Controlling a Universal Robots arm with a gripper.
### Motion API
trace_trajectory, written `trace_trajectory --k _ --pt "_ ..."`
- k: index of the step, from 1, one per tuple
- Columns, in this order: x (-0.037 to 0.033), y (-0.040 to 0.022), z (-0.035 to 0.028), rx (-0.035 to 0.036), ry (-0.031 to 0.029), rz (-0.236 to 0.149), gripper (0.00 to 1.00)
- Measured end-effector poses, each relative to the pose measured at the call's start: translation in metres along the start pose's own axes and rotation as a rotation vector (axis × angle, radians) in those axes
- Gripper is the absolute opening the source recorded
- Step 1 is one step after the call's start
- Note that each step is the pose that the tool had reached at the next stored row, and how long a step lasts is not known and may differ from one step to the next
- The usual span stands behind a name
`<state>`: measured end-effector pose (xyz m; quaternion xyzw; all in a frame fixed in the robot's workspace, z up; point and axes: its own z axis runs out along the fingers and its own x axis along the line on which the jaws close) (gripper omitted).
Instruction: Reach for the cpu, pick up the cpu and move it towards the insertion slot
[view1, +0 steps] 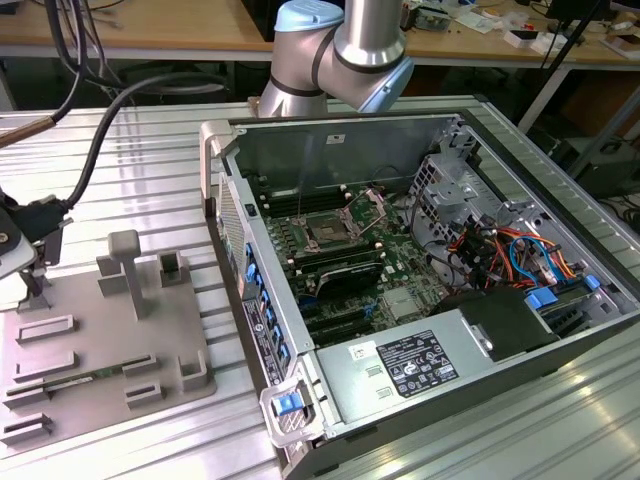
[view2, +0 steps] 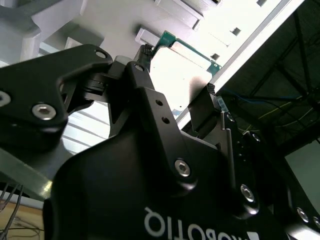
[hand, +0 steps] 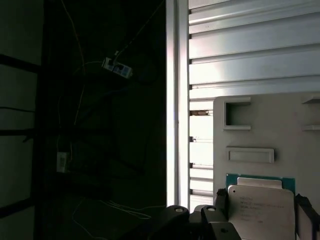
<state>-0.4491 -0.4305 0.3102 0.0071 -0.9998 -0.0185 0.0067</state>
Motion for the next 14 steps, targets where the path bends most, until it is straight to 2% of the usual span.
trace_trajectory --k 14 --pt "0.0002 0.0006 -0.0164 0.0000 0.0000 0.000 0.55"
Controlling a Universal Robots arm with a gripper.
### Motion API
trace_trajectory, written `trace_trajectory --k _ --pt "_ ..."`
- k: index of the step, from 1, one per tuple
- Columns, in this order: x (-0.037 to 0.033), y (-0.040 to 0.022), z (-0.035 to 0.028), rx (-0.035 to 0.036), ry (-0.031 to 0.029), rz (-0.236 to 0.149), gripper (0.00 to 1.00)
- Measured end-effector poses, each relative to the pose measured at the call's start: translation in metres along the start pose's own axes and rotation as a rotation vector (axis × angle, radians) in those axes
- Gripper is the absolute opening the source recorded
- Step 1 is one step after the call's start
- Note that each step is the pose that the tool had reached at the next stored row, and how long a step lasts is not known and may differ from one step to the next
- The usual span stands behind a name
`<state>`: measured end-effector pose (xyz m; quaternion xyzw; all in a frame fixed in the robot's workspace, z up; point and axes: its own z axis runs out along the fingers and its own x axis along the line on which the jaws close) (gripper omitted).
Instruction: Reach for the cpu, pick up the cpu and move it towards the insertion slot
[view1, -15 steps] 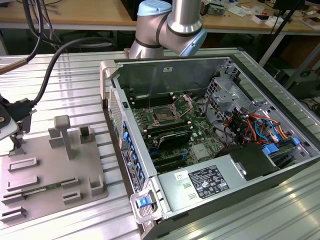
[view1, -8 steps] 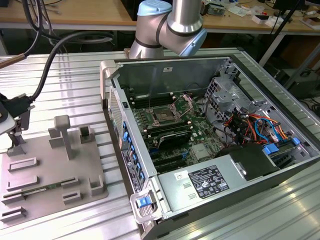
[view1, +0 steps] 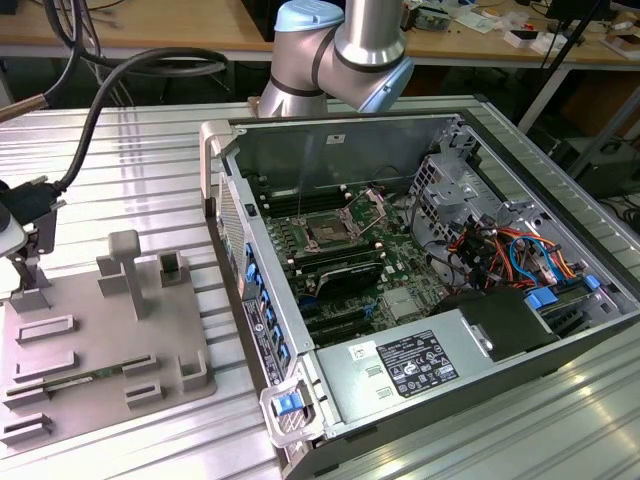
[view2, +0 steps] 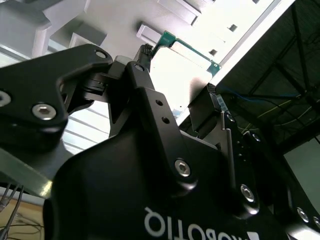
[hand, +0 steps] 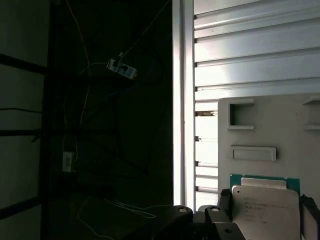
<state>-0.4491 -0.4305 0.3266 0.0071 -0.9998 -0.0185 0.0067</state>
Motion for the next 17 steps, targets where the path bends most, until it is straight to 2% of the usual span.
trace_trajectory --k 17 --pt "0.0003 0.0008 -0.0220 0.0000 0.0001 0.000 0.55"
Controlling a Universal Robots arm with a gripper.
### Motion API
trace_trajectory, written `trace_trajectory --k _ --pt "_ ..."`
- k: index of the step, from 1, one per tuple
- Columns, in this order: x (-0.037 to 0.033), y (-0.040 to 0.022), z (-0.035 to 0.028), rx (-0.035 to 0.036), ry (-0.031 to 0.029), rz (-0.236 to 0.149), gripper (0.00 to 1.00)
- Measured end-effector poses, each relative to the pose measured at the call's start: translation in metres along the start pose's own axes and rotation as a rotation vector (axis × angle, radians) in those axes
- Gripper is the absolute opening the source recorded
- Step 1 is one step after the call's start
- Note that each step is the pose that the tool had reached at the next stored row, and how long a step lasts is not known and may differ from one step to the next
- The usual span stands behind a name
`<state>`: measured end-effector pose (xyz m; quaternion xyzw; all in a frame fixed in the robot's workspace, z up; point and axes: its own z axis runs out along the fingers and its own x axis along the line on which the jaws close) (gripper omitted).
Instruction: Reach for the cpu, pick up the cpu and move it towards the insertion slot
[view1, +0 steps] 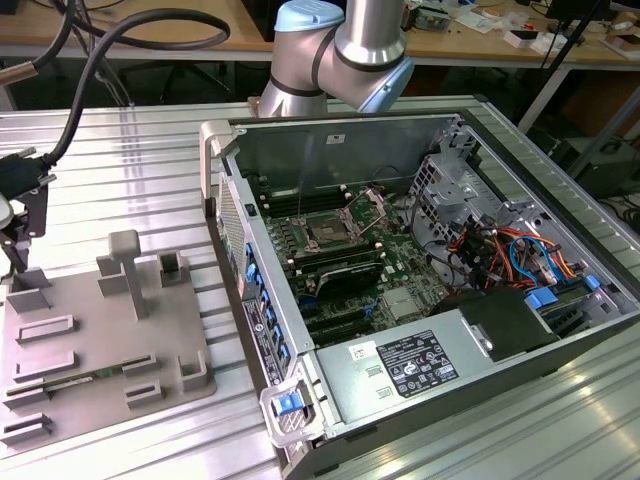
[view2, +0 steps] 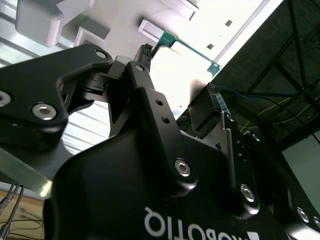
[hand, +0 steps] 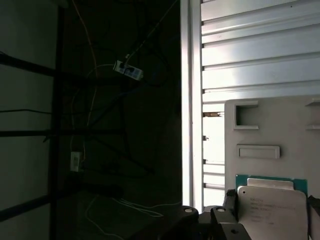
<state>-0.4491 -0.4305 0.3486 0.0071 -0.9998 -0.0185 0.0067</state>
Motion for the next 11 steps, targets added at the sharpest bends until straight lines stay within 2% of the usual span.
trace_trajectory --k 11 --pt "0.0002 0.0006 -0.0156 0.0000 0.0000 0.000 0.55"
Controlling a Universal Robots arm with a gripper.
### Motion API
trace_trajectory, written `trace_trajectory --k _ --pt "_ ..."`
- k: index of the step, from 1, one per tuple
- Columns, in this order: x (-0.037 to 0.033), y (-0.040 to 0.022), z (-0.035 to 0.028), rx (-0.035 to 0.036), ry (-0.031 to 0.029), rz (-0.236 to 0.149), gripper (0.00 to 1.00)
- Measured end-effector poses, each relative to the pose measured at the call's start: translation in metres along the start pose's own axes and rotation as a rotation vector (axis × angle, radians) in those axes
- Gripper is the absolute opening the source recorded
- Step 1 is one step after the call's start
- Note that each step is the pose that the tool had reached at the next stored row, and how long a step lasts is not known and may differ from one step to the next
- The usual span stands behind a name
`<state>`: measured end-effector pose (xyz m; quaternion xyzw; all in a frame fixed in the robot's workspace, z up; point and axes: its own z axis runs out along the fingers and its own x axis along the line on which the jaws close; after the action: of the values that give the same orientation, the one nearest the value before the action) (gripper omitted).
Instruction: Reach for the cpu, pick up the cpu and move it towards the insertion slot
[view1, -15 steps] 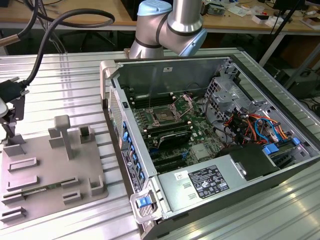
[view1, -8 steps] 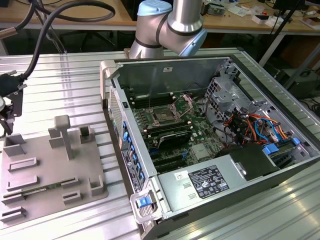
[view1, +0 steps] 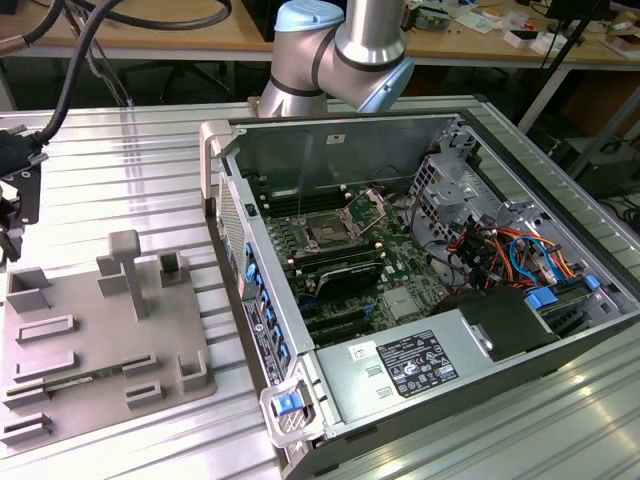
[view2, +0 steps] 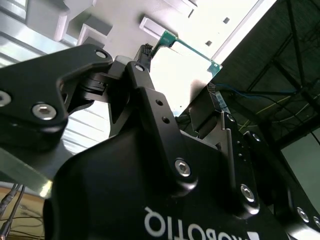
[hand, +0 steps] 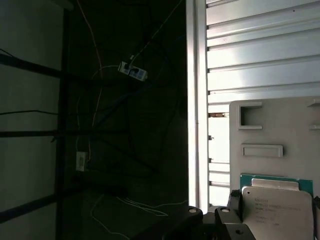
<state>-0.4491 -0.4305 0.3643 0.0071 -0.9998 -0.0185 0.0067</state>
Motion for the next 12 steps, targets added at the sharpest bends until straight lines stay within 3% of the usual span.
trace_trajectory --k 12 --pt "0.0002 0.0007 -0.0182 -0.0001 -0.0001 0.000 0.55"
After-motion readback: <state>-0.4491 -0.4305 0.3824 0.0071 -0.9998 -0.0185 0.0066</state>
